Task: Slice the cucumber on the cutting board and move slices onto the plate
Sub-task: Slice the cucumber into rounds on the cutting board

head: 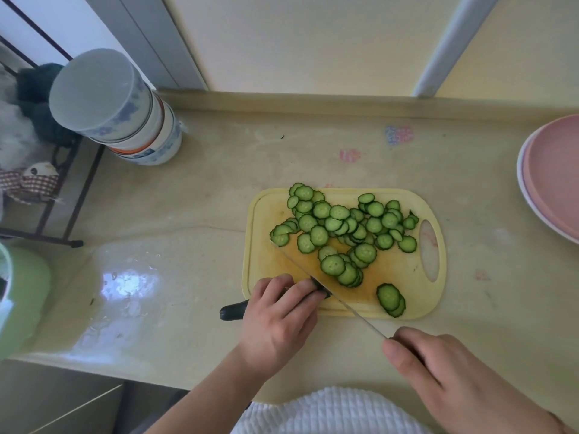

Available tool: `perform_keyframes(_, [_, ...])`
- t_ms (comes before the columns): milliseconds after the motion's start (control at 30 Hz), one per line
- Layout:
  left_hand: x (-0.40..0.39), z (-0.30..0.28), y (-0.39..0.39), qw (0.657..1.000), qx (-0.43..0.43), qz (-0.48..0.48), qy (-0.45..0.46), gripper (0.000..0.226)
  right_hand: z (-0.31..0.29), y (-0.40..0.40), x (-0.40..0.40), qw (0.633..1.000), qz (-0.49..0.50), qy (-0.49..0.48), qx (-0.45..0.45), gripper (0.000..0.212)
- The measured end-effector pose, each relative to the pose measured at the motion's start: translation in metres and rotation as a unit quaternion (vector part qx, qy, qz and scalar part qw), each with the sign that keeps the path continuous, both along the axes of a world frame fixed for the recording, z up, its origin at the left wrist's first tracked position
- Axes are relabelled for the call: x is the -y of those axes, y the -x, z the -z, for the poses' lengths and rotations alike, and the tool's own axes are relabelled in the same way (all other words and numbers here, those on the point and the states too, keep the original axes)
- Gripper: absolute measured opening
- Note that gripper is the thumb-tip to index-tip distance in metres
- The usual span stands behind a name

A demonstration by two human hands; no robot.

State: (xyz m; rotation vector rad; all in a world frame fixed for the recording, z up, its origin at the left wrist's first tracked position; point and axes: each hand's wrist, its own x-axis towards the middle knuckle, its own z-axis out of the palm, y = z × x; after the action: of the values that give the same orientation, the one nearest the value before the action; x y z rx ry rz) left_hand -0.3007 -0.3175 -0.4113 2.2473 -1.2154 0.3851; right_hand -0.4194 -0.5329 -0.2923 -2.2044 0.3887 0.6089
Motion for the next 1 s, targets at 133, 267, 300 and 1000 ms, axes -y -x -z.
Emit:
perform_keyframes(133, [0.001, -0.001, 0.0, 1.0, 0.003, 0.004, 0.005, 0.026, -0.001, -0.001, 0.0, 1.0, -0.006, -0.003, -0.003, 0.072])
perform_keyframes(267, [0.001, 0.0, 0.001, 1.0, 0.002, -0.004, 0.006, 0.025, -0.001, -0.001, 0.0, 1.0, -0.006, -0.01, -0.001, 0.073])
perform_keyframes(300, [0.001, 0.0, 0.002, 1.0, 0.003, -0.005, 0.006, 0.026, 0.0, 0.0, 0.0, 1.0, -0.002, -0.011, 0.001, 0.075])
perform_keyframes(1000, [0.072, -0.056, -0.042, 0.963, -0.053, 0.248, -0.093, 0.045, 0.03, -0.033, 0.014, 0.913, -0.085, 0.358, 0.176, 0.045])
